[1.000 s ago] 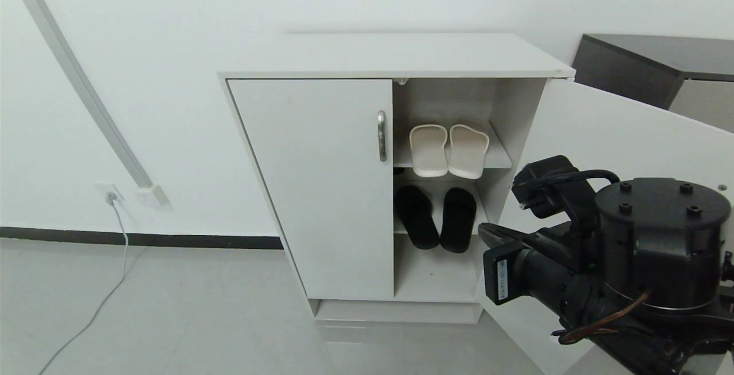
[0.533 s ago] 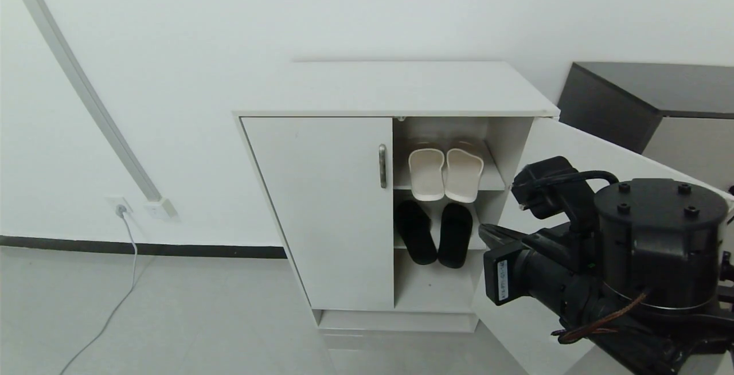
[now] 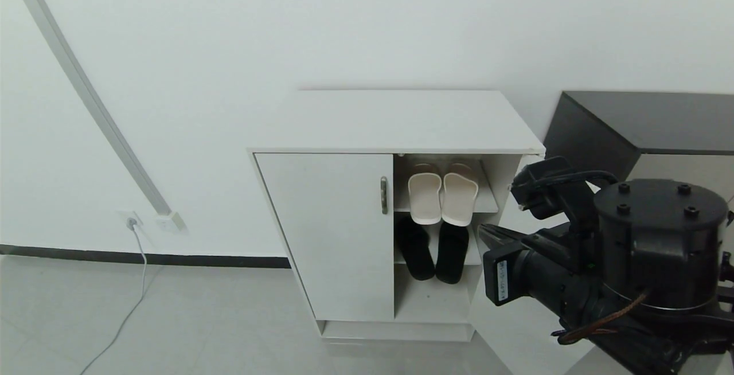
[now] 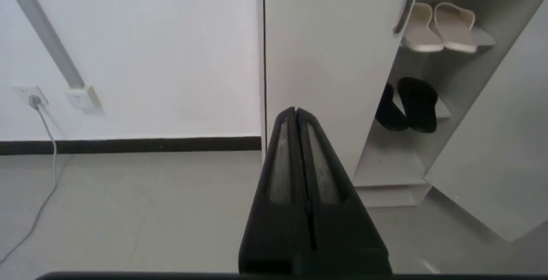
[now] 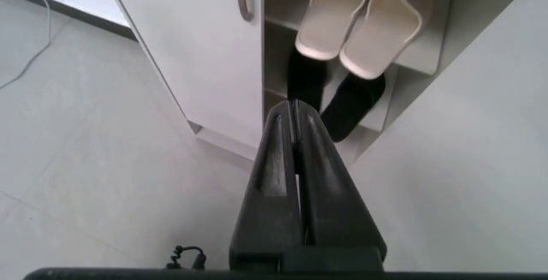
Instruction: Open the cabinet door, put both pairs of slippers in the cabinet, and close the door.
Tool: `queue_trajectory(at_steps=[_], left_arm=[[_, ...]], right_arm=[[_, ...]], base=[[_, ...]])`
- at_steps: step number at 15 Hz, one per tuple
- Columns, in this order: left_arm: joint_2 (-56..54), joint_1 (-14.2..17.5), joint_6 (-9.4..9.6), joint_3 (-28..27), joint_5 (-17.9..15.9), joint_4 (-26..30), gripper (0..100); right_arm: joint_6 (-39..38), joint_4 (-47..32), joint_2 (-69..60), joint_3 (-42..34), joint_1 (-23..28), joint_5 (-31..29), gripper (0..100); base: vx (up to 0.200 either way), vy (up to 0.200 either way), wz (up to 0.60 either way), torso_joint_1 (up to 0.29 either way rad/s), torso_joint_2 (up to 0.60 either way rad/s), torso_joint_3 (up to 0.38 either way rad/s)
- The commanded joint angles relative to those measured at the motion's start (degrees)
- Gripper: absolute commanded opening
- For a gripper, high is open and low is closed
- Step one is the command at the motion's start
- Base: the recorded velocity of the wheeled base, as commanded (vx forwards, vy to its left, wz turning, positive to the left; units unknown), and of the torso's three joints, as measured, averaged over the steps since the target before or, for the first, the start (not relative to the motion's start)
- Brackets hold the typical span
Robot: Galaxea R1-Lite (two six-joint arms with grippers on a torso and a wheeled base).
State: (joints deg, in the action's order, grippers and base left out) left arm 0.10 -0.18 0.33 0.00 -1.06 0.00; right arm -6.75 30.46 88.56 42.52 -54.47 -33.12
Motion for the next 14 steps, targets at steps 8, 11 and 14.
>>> queue_trajectory(at_steps=[8, 11, 14], left_arm=[[-0.01, 0.01, 0.02, 0.0, 0.01, 0.0, 0], [-0.01, 0.01, 0.02, 0.0, 0.01, 0.0, 0], [-0.01, 0.01, 0.02, 0.0, 0.01, 0.0, 0]], right_arm=[[0.07, 0.12, 0.12, -0.86, -0.02, 0.07, 0], [0.07, 0.12, 0.12, -1.21, -0.02, 0.43, 0], [0.07, 0.12, 0.03, -1.21, -0.02, 0.6, 0]], base=[[0.0, 0.0, 0.0, 0.109, -0.26, -0.151], [0.0, 0.0, -0.2, 0.004, 0.0, 0.001], [0.0, 0.0, -0.6, 0.001, 0.0, -0.002]])
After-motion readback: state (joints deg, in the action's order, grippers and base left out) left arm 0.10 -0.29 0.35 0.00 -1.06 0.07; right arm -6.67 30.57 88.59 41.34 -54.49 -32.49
